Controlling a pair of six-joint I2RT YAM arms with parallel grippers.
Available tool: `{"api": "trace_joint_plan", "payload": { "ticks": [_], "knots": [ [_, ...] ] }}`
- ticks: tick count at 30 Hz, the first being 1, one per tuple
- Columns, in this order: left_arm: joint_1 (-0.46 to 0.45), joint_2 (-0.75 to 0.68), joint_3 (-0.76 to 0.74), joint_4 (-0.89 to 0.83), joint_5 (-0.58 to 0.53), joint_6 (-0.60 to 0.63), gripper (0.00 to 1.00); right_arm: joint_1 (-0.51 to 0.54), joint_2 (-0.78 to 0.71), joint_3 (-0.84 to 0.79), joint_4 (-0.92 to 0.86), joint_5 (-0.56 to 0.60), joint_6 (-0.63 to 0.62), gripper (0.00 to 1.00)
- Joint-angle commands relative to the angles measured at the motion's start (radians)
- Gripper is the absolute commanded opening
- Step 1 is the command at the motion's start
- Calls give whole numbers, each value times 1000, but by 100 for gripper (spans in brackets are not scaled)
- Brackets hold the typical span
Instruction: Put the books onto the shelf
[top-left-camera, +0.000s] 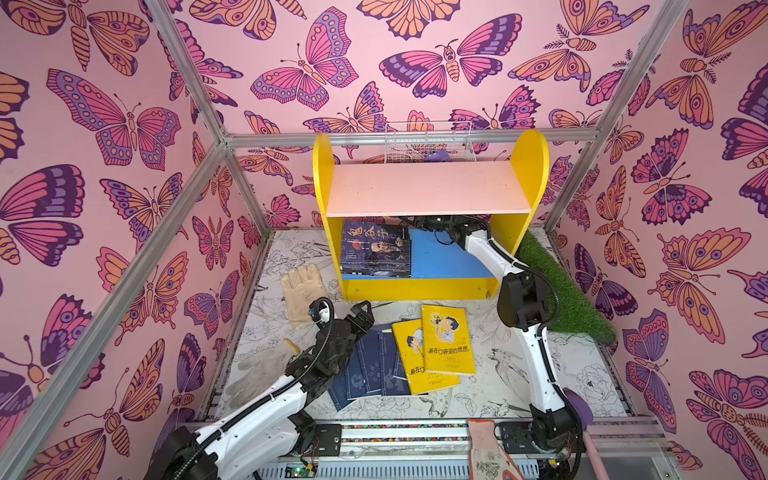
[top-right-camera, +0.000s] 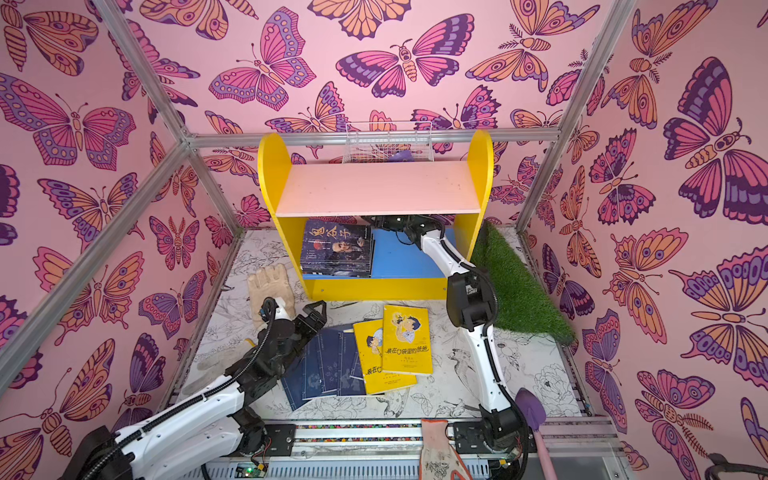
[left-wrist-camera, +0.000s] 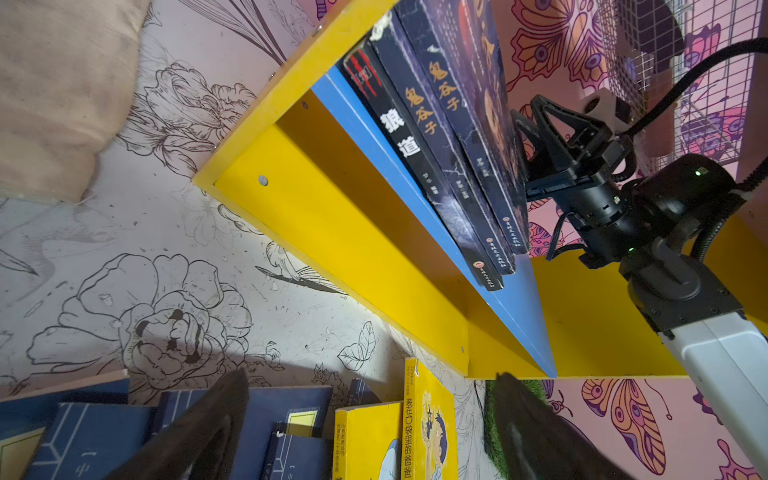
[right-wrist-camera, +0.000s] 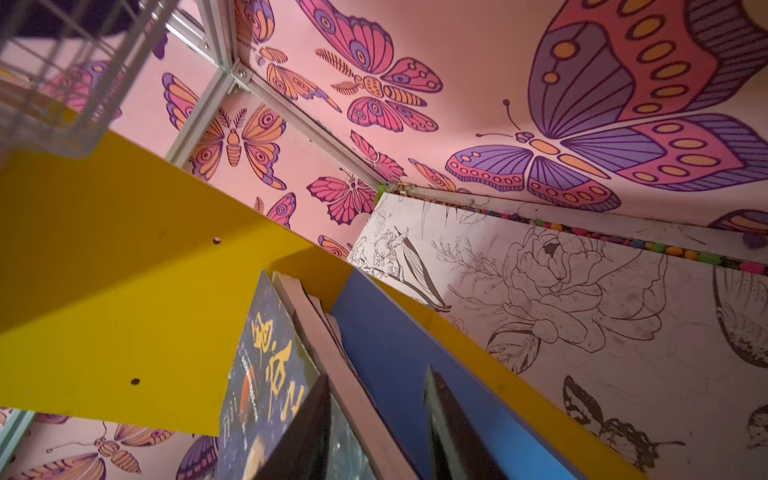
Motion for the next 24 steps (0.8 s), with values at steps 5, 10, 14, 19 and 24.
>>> {"api": "trace_joint_plan", "payload": {
  "ticks": [5, 10, 14, 19, 24],
  "knots": [
    [9, 28, -16, 34, 22, -9, 94, -8, 81, 145, -163, -83, -94, 41],
    [11, 36, -16, 35, 21, -16, 94, -7, 98, 163, -158, -137, -88, 40],
    [10, 45, -16, 36, 27, -20, 94, -4, 93, 160, -194, -163, -122, 40],
    [11, 59, -16, 44, 32, -29, 94, 4, 86, 153, -242, -178, -168, 38],
    [11, 68, -16, 47, 35, -29, 94, 13, 54, 99, -246, -169, -196, 35]
  ]
}}
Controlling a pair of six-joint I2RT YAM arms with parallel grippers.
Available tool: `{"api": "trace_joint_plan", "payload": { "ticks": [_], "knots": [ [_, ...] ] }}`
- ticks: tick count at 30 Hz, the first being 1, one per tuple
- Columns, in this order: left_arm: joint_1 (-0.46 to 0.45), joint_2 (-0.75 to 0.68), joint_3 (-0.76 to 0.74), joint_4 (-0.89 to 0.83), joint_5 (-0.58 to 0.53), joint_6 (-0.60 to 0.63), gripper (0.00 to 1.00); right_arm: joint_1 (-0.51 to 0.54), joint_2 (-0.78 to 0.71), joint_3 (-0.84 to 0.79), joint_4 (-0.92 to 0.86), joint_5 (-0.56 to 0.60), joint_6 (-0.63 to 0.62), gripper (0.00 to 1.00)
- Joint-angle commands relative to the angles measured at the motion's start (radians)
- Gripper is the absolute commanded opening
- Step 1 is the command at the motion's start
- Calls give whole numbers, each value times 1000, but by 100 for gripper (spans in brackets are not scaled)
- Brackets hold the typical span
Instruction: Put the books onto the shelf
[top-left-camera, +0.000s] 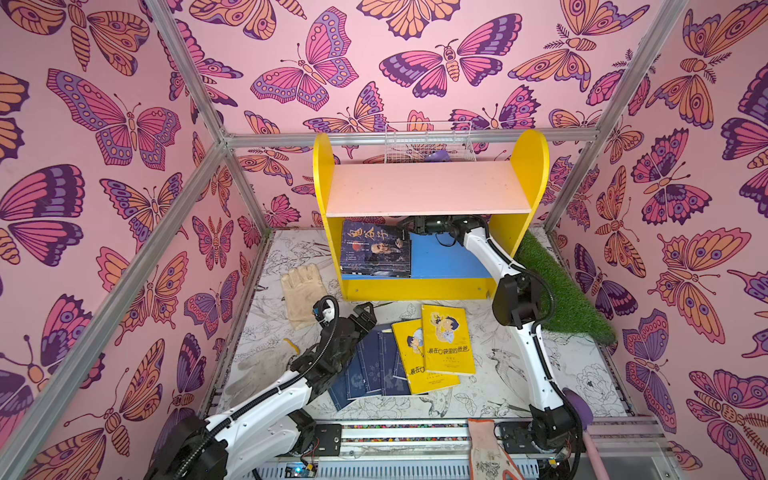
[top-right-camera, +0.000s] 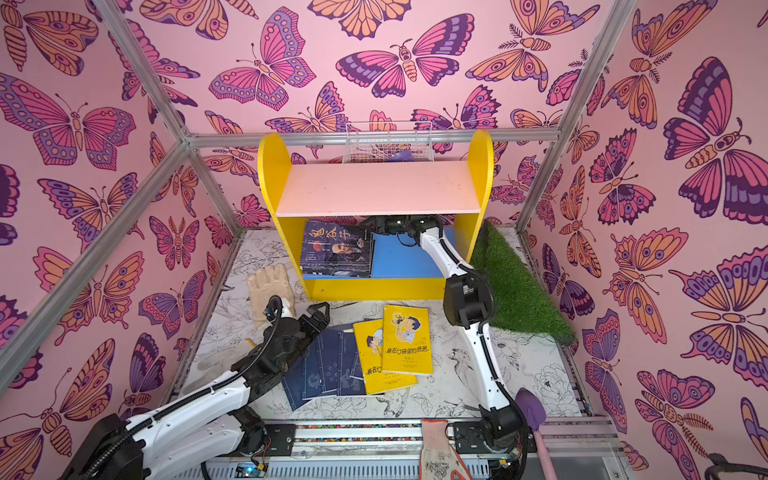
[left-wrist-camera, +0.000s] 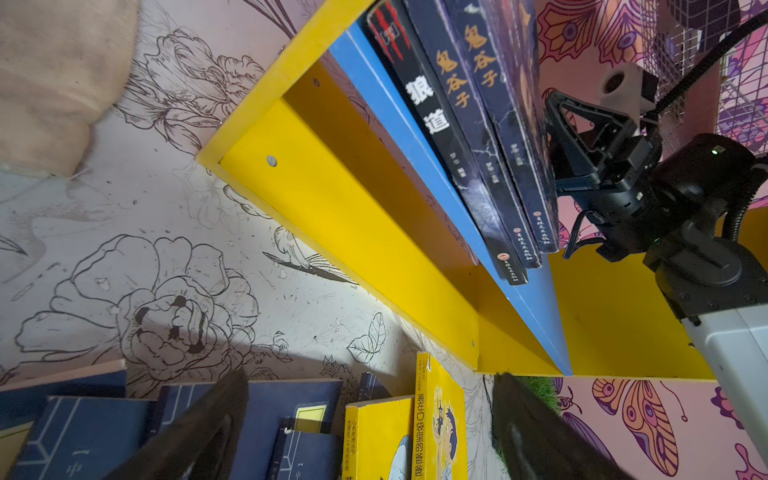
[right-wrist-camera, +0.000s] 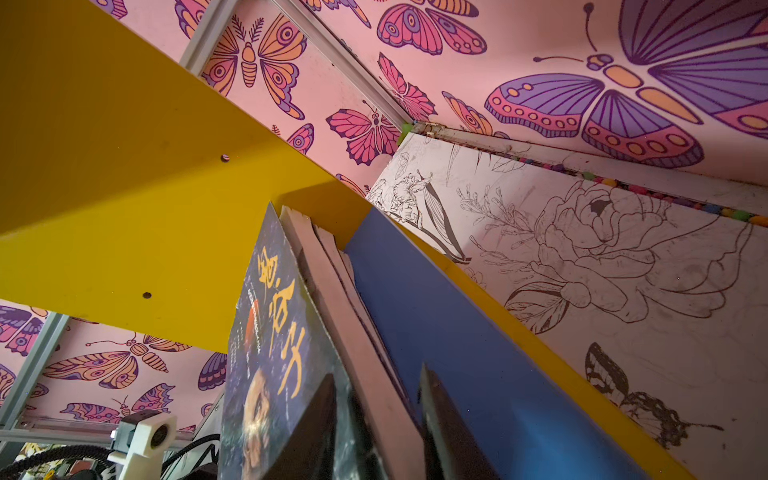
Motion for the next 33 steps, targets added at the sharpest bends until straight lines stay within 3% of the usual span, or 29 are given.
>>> {"api": "trace_joint_plan", "payload": {
  "ticks": [1, 18, 22, 27, 33],
  "knots": [
    [6, 8, -14, 20, 11, -7, 94, 18, -22, -40, -37, -15, -41, 35],
    [6, -4, -16, 26, 16, -17, 94, 34, -149, -202, 37, 30, -51, 33],
    [7, -5, -16, 27, 19, -18, 94, 34, -184, -236, 61, 79, -51, 38],
    [6, -15, -44, 26, 19, -21, 94, 29, -240, -258, 59, 234, -83, 58],
    [7, -26, -55, 26, 14, -18, 94, 26, -380, -475, 249, 473, -57, 64]
  ]
}}
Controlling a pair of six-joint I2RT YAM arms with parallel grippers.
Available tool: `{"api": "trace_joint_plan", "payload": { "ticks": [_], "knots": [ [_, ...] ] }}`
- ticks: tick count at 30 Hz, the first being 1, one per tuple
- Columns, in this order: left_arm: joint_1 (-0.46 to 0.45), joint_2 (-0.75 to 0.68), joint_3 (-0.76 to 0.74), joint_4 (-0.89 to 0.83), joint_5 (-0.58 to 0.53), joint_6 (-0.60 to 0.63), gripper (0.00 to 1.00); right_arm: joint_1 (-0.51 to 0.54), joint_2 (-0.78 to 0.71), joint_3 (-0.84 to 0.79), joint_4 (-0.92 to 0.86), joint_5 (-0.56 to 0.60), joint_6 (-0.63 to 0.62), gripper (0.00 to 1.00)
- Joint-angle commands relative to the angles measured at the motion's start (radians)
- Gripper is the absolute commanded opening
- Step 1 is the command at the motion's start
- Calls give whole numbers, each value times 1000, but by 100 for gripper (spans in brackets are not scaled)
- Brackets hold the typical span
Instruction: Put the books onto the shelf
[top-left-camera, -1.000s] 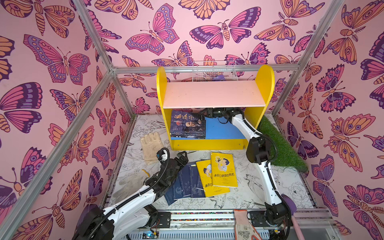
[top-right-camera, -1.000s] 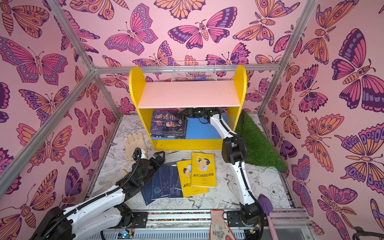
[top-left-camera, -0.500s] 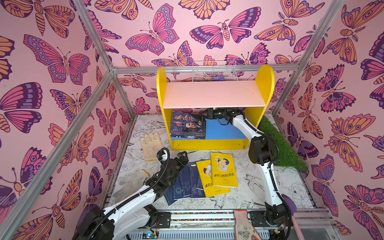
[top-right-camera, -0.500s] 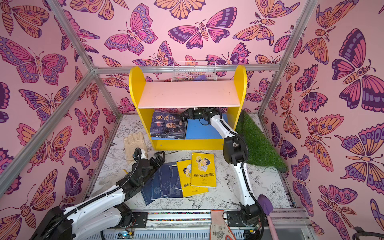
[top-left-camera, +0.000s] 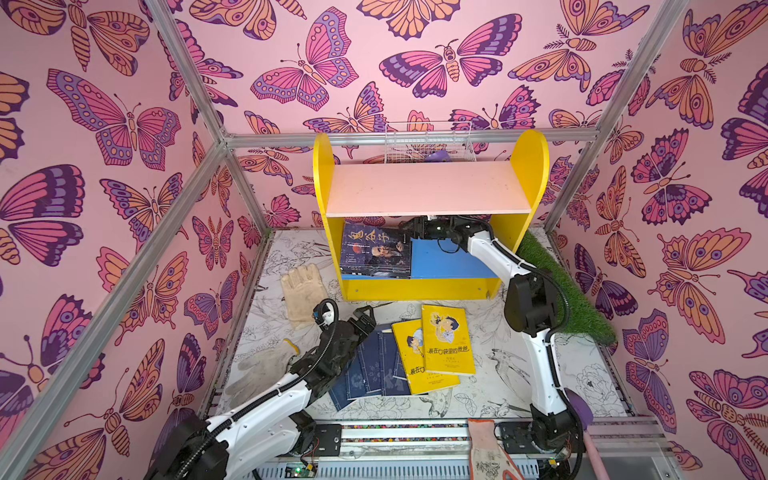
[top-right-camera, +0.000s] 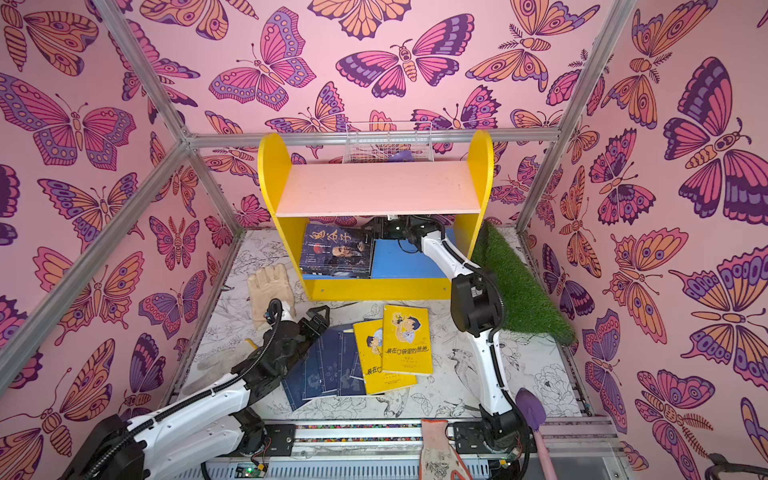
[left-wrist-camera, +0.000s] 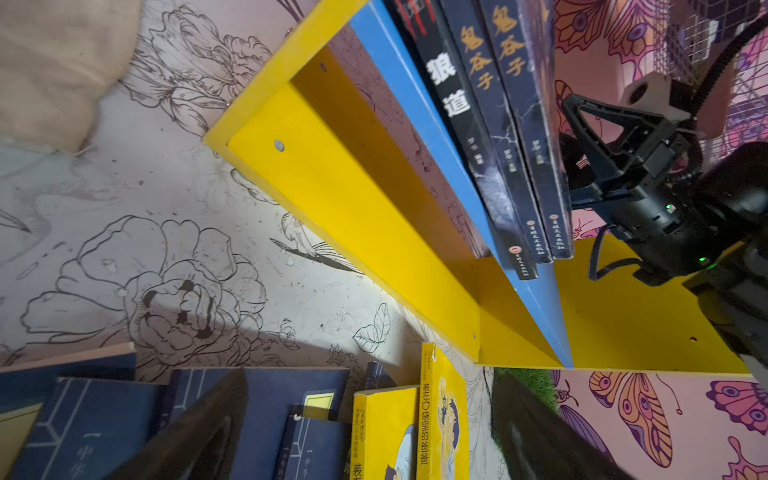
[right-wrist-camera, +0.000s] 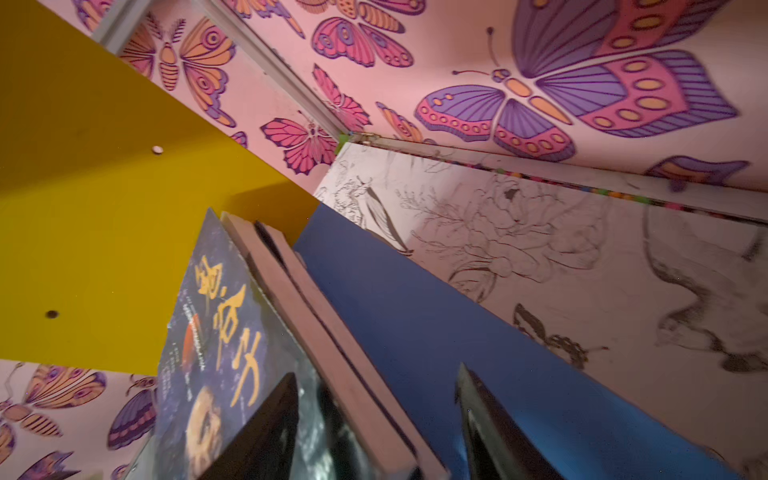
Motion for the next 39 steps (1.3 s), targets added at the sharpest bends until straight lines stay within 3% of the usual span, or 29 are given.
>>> {"api": "trace_joint_plan", "payload": {
  "ticks": [1, 8, 14, 20, 25, 28, 32, 39],
  "knots": [
    [6, -17, -15, 6, -1, 2, 94, 0, -137, -118, 189, 181, 2, 64],
    [7, -31, -17, 0, -3, 21, 94, -10, -338, -468, 471, 284, 117, 66],
    [4, -9, 49, -29, 51, 136, 94, 8, -567, -854, 591, 325, 208, 65],
    [-16, 86, 130, -44, 165, 303, 94, 80, -878, -1166, 412, 433, 147, 65],
    [-64, 229, 242, -59, 297, 471, 96, 108, -1083, -1332, 97, 520, 101, 65],
    [-94, 343, 357, -112, 396, 606, 98, 104, -1096, -1406, -35, 550, 108, 65],
    [-155, 506, 502, -270, 419, 723, 100, 78, -1059, -1374, -156, 609, 33, 65],
    [-199, 643, 583, -396, 417, 764, 95, 35, -900, -1403, -155, 445, 33, 63]
  ]
}}
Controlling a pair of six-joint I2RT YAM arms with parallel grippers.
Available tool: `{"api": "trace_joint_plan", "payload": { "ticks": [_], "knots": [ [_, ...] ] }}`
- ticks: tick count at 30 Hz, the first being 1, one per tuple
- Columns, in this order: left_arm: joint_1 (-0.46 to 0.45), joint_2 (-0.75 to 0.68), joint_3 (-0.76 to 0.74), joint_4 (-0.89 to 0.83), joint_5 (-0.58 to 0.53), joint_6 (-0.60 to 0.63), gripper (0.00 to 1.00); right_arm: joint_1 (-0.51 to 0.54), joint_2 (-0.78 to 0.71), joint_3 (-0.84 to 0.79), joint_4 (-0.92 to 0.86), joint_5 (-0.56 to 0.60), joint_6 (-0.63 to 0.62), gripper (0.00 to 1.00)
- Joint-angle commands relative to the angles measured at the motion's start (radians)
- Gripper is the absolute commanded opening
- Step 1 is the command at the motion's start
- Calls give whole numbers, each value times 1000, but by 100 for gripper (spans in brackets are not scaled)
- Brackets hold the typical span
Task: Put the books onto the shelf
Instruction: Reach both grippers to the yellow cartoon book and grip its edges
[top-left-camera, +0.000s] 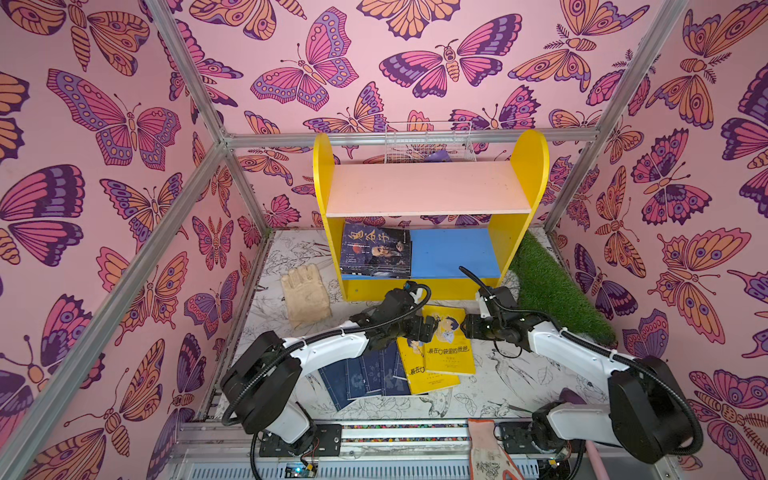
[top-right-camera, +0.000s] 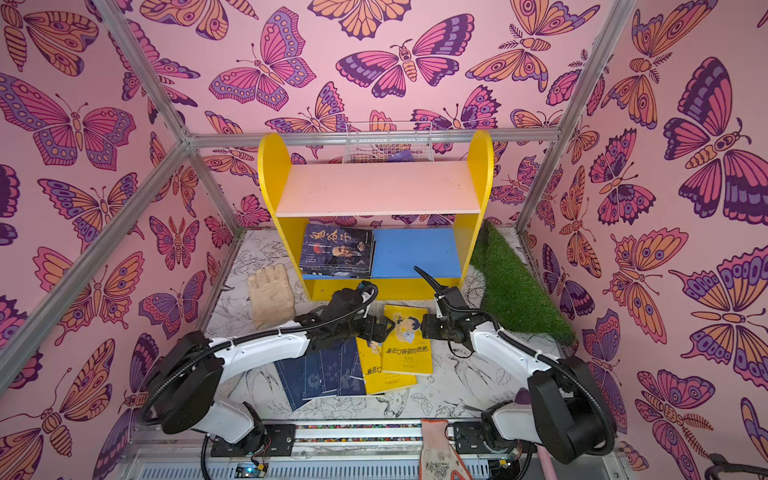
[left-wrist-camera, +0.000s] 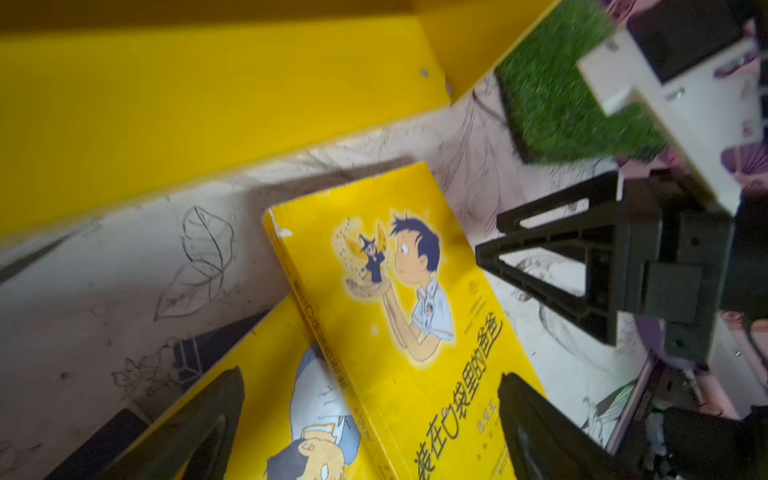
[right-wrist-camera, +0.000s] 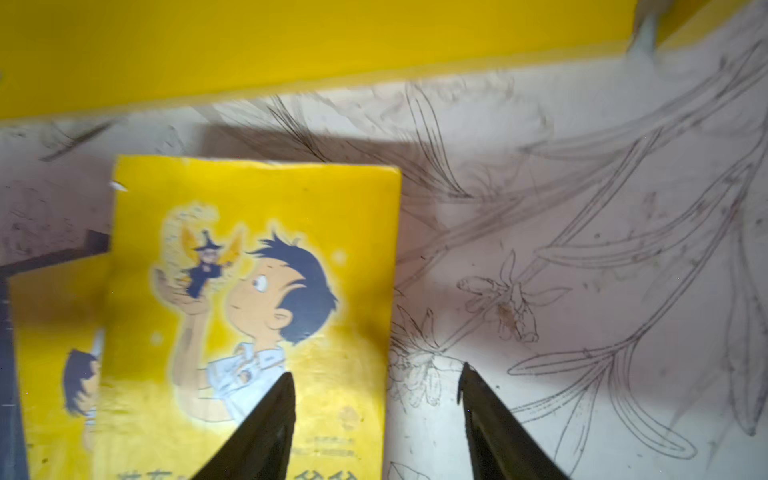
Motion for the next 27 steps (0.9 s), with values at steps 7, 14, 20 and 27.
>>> {"api": "trace_joint_plan", "payload": {
  "ticks": [7, 14, 20, 27],
  "knots": [
    [-6, 134, 73, -154, 97, 79, 89, -1, 77, -9, 45, -235, -90, 59],
    [-6, 290, 173, -198, 304, 143, 83, 15, 81, 7, 84, -268, -112, 58],
    [-9, 281, 214, -141, 388, 156, 80, 18, 68, -3, 109, -259, -109, 58],
    [-27, 285, 246, -81, 412, 162, 60, 21, 43, -16, 120, -238, -103, 58]
  ]
}}
